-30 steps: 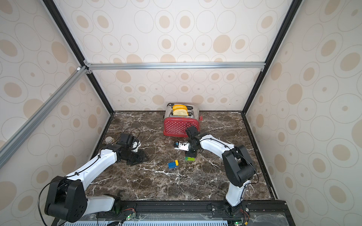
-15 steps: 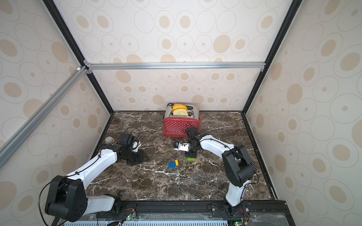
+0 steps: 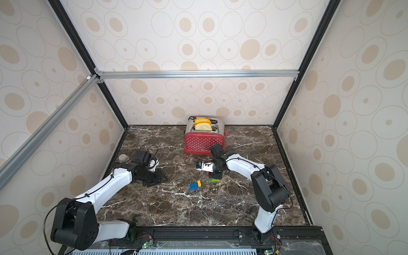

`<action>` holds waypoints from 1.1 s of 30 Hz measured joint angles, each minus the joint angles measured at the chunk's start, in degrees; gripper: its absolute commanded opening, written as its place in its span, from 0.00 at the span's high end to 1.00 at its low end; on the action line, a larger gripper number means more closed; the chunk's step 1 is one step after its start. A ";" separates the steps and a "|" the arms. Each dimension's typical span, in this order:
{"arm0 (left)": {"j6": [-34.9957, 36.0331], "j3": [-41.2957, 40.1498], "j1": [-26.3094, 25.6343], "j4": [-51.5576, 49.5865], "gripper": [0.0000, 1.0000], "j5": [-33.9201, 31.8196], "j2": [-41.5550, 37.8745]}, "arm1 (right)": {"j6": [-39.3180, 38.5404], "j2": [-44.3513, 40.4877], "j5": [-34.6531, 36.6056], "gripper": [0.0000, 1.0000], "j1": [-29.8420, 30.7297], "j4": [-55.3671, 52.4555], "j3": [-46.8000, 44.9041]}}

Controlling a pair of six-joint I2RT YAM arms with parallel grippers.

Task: Assemble the number 5 with lego
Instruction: Assemble the lego brick with the lego brick.

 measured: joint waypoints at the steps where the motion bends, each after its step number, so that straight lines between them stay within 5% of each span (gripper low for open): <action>1: 0.00 0.00 0.00 0.00 0.46 0.00 0.00 | 0.00 -0.15 0.07 0.74 -0.09 -0.02 -0.13; 33: 0.00 -0.13 0.00 0.50 0.46 0.02 -0.24 | -8.98 -0.50 -6.95 0.73 -3.69 -4.55 0.28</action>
